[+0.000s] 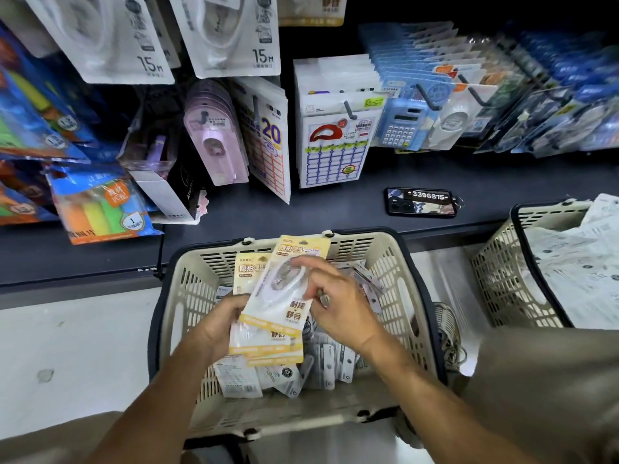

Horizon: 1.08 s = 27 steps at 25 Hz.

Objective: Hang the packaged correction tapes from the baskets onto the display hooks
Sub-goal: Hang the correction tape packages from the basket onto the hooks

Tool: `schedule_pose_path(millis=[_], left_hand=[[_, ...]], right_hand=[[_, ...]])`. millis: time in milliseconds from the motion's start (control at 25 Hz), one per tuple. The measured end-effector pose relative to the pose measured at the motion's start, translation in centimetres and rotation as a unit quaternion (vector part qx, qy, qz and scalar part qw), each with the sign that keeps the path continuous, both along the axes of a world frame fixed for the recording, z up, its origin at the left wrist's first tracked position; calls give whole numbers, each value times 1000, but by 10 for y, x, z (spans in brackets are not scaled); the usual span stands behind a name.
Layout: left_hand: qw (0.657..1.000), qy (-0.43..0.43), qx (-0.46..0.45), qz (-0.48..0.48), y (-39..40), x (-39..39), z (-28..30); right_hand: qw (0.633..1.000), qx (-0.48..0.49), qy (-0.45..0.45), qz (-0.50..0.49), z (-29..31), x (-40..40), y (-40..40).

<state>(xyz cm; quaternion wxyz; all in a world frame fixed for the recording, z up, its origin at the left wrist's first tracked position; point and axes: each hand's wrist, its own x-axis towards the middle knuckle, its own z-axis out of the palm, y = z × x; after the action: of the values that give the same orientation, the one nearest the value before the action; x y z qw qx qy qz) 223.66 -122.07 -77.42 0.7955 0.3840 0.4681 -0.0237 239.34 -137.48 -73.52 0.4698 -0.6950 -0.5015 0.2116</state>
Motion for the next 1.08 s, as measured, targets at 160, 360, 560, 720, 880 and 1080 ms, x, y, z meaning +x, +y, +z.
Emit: schedule_pose_path(millis=[160, 360, 560, 720, 880, 1080], left_hand=[[994, -67, -75, 32, 1, 2, 8], [996, 42, 50, -63, -4, 9, 13], [965, 189, 180, 30, 2, 5, 0], [951, 190, 242, 25, -3, 1, -16], [940, 176, 291, -34, -2, 5, -25], [918, 184, 341, -91, -6, 18, -18]], right_hand=[[978, -35, -192, 81, -6, -3, -7], [985, -56, 164, -14, -15, -17, 6], [901, -406, 125, -93, -66, 8, -27], [825, -560, 75, 19, -110, -8, -39], [878, -459, 135, 18, -115, -16, -28], [882, -300, 356, -70, -47, 32, 9]])
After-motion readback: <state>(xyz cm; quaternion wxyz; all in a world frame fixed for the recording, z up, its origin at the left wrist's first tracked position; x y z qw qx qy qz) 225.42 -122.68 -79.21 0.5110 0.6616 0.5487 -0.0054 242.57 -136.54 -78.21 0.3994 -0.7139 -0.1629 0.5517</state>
